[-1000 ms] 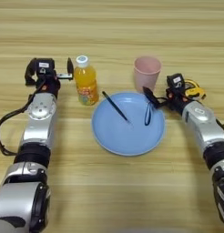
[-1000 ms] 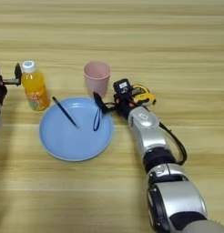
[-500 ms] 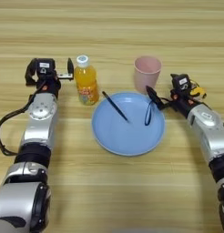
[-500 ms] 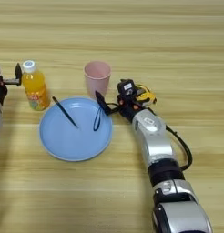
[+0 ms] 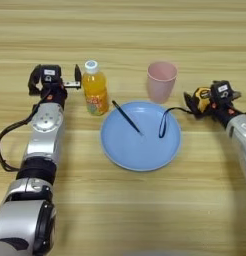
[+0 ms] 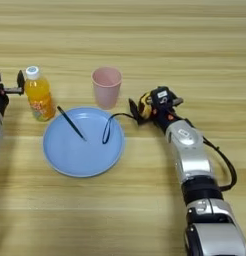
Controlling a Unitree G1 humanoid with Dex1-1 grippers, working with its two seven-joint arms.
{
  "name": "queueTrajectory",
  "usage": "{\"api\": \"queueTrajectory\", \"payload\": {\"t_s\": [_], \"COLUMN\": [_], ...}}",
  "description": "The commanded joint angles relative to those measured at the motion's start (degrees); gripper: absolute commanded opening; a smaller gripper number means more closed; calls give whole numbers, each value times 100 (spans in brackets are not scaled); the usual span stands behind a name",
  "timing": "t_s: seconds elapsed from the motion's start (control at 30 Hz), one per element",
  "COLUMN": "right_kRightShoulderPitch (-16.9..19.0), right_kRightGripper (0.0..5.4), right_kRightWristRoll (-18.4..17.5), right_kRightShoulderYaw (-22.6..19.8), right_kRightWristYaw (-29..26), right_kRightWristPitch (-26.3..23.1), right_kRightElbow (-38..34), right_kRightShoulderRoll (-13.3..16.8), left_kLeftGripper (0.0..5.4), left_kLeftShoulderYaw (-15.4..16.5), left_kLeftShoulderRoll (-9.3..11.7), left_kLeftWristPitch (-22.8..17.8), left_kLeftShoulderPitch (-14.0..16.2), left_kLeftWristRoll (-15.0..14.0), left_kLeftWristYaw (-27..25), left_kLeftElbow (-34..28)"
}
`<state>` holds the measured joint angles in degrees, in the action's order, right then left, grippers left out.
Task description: Move the objects on the table
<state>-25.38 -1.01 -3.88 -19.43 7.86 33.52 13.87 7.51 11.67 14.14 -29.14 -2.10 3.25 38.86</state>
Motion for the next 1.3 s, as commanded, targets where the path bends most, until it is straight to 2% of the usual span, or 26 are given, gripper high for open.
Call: {"api": "queueTrajectory", "payload": {"t_s": [0.03, 0.1, 0.27, 0.53, 1.0, 1.17, 1.3], "right_kRightShoulderPitch": [-188, -241, -335, -369, -584, -624, -648], "right_kRightGripper": [539, 539, 539, 539, 539, 539, 495], "right_kRightWristRoll": [26, 61, -36, 135, 132, 153, 116], "right_kRightShoulderYaw": [1, 23, 38, 83, 59, 85, 53], "right_kRightWristYaw": [53, 69, -121, 111, 236, 226, 234], "right_kRightWristPitch": [167, 219, -14, -170, -708, -738, -778], "right_kRightElbow": [253, 421, 731, 903, 1386, 1463, 1503], "right_kRightShoulderRoll": [71, 94, 81, 141, 167, 168, 151], "left_kLeftGripper": [540, 540, 540, 540, 540, 540, 540], "left_kLeftShoulderYaw": [-47, -47, -45, -43, -42, -42, -42], "left_kLeftShoulderRoll": [-42, -42, -40, -35, -33, -33, -34], "left_kLeftWristPitch": [-1, 2, 8, 7, 7, 6, 6], "left_kLeftShoulderPitch": [-98, -98, -101, -108, -115, -114, -114], "left_kLeftWristRoll": [97, 96, 95, 96, 96, 96, 96], "left_kLeftWristYaw": [12, 11, 9, 8, 9, 9, 10], "left_kLeftElbow": [26, 29, 40, 47, 57, 55, 56]}}
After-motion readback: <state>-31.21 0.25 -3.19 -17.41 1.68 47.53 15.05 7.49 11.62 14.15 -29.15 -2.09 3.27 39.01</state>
